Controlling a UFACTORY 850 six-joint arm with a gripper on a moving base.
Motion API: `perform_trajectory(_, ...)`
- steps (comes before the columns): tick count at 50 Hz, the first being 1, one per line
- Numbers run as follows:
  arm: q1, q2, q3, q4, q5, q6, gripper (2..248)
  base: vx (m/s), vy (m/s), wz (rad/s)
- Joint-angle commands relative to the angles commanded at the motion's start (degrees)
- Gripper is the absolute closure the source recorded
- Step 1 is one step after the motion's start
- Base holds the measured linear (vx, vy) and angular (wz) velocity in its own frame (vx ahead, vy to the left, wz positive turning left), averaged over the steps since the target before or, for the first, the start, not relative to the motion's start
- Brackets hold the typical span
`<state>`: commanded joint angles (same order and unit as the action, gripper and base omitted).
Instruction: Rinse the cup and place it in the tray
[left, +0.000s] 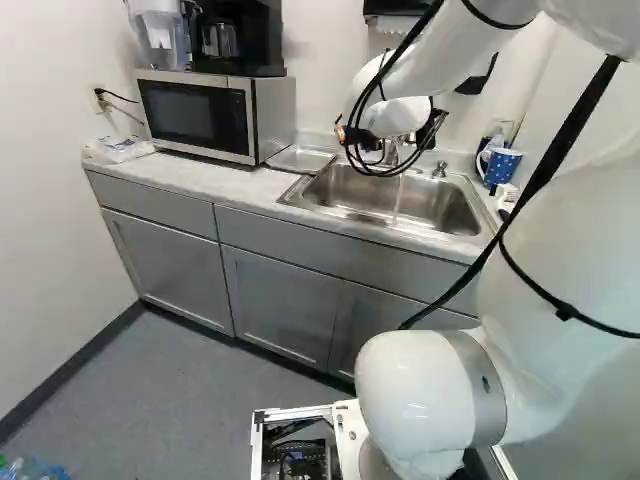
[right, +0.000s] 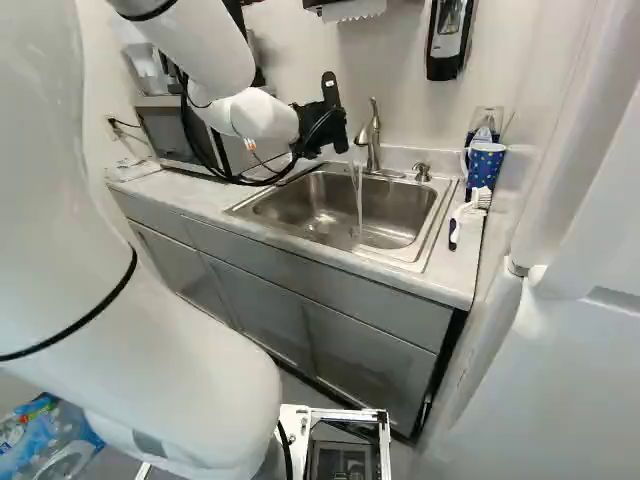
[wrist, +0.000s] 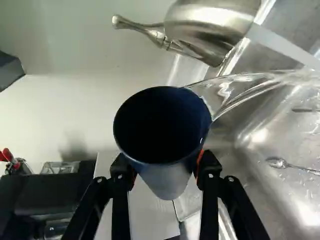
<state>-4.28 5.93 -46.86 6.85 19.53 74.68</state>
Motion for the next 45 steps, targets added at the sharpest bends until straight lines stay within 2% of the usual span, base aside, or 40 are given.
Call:
perform_trajectory(18,0.00,0.00,0.00,0.00,0.00,10.83,124,0.000,0.000,0.000)
perform_trajectory(45,0.00,0.00,0.00,0.00,0.00,10.83,124,0.000,0.000,0.000)
